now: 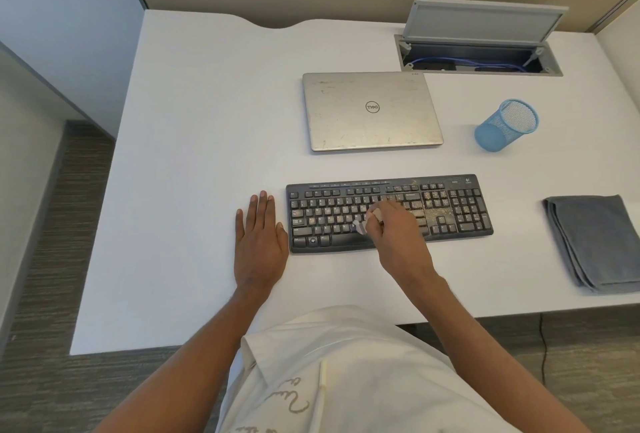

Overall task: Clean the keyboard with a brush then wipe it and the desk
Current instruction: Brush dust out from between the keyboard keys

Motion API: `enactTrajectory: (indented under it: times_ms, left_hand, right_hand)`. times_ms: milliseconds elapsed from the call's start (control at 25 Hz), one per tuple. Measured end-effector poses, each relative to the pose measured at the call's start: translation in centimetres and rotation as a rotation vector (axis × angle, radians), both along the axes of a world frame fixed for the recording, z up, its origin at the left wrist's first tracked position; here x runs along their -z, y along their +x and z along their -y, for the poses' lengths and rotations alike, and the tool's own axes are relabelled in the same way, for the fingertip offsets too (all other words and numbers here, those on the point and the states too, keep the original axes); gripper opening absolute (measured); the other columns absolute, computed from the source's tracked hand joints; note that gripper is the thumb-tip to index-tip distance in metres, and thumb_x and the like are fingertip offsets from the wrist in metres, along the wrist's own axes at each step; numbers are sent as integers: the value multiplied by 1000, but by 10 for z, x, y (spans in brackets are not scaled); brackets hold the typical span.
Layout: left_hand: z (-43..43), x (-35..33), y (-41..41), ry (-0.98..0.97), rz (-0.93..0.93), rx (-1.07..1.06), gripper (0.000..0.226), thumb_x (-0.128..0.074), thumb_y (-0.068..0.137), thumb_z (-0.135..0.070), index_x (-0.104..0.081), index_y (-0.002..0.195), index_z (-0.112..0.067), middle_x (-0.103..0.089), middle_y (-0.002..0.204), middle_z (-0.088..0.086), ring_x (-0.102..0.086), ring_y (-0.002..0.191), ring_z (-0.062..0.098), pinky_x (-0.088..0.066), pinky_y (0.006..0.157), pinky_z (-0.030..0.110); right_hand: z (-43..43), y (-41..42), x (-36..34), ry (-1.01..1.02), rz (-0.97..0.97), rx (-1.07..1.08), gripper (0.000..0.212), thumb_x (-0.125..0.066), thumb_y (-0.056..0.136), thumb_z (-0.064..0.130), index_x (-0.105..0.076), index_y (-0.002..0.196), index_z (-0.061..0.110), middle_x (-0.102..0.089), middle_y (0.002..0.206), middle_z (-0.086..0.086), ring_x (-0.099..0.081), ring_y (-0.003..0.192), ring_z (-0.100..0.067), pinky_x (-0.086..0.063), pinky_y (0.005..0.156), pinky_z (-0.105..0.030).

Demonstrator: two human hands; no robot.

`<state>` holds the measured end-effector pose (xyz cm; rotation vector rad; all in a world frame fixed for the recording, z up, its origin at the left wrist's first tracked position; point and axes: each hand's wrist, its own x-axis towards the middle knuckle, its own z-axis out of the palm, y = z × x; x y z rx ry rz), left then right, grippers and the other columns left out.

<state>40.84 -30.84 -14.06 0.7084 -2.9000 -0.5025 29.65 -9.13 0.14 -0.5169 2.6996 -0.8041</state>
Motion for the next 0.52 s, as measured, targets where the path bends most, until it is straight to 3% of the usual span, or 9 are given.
enactTrajectory:
  times_ms: [320, 520]
  left_hand:
    - [1, 1, 1, -8, -3, 6, 61, -23, 109, -28, -29, 166, -7, -24, 175, 9, -15, 164, 23, -5, 134, 47]
    - [1, 2, 0, 1, -3, 4, 61, -23, 109, -29, -29, 166, -7, -24, 175, 8, -15, 164, 22, -6, 134, 48]
  right_hand:
    - [-3, 4, -2, -91, -55, -3, 19, -48, 105, 8, -63, 93, 4, -61, 92, -8, -55, 84, -27, -49, 72, -46]
    - [-4, 3, -4, -93, -38, 18, 18, -50, 103, 7, -61, 89, 2, -61, 90, -9, -56, 82, -26, -48, 68, -40]
